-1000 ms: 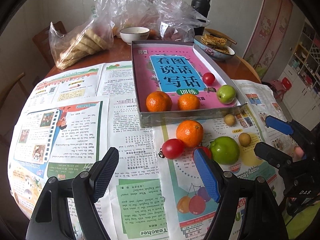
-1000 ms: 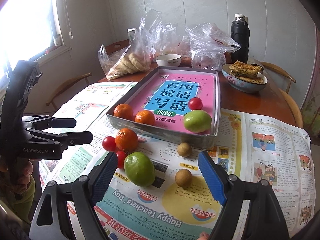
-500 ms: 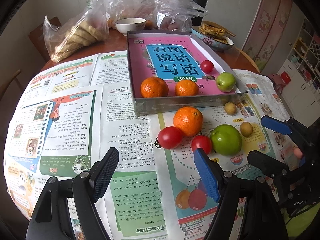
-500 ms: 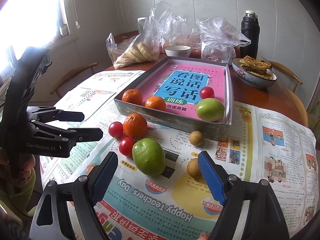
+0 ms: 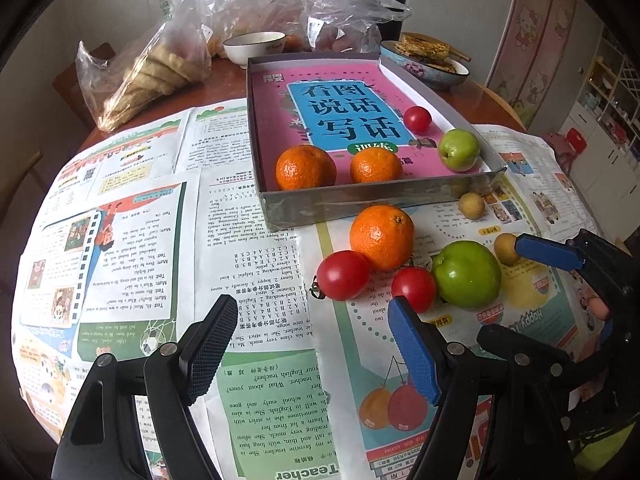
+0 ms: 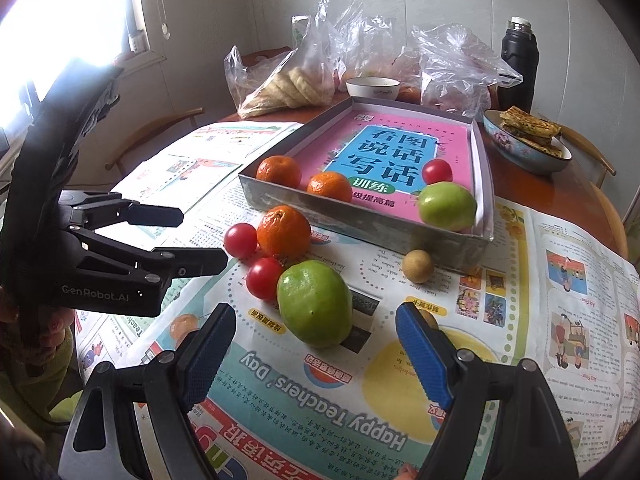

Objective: Organize fruits
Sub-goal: 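Lower the right tool onto the large green lime and close it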

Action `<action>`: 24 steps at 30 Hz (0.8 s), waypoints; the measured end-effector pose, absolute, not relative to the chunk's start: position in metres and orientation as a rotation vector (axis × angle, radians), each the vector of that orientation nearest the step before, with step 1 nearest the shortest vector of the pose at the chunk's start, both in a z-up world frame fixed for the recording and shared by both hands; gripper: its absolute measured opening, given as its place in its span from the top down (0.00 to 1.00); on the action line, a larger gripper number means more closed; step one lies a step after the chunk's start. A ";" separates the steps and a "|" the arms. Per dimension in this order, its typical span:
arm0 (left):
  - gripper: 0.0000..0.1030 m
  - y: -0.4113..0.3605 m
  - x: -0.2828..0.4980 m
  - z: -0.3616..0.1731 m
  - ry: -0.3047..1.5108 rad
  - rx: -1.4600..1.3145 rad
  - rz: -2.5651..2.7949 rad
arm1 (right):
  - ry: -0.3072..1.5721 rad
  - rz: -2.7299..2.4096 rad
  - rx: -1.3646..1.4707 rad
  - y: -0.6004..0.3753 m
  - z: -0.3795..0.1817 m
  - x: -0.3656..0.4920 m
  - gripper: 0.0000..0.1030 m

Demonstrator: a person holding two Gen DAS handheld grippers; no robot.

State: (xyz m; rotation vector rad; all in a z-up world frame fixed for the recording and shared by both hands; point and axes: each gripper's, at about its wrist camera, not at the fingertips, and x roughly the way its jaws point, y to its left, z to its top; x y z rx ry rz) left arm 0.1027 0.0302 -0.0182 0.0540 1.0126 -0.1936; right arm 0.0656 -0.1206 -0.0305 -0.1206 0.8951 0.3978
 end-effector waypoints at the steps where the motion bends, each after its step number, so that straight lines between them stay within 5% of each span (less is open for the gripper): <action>1: 0.24 0.030 0.104 -0.018 1.011 0.053 -0.200 | 0.900 0.398 -0.123 -0.120 -0.032 0.067 0.21; 7: 0.23 0.023 0.109 -0.021 1.000 0.093 -0.220 | 0.919 0.414 -0.146 -0.117 -0.038 0.074 0.24; 14: 0.26 0.018 0.111 -0.024 0.991 0.118 -0.241 | 0.944 0.438 -0.206 -0.108 -0.049 0.082 0.43; 24: 0.28 0.025 0.119 -0.028 0.999 0.092 -0.250 | 0.941 0.448 -0.249 -0.104 -0.056 0.089 0.56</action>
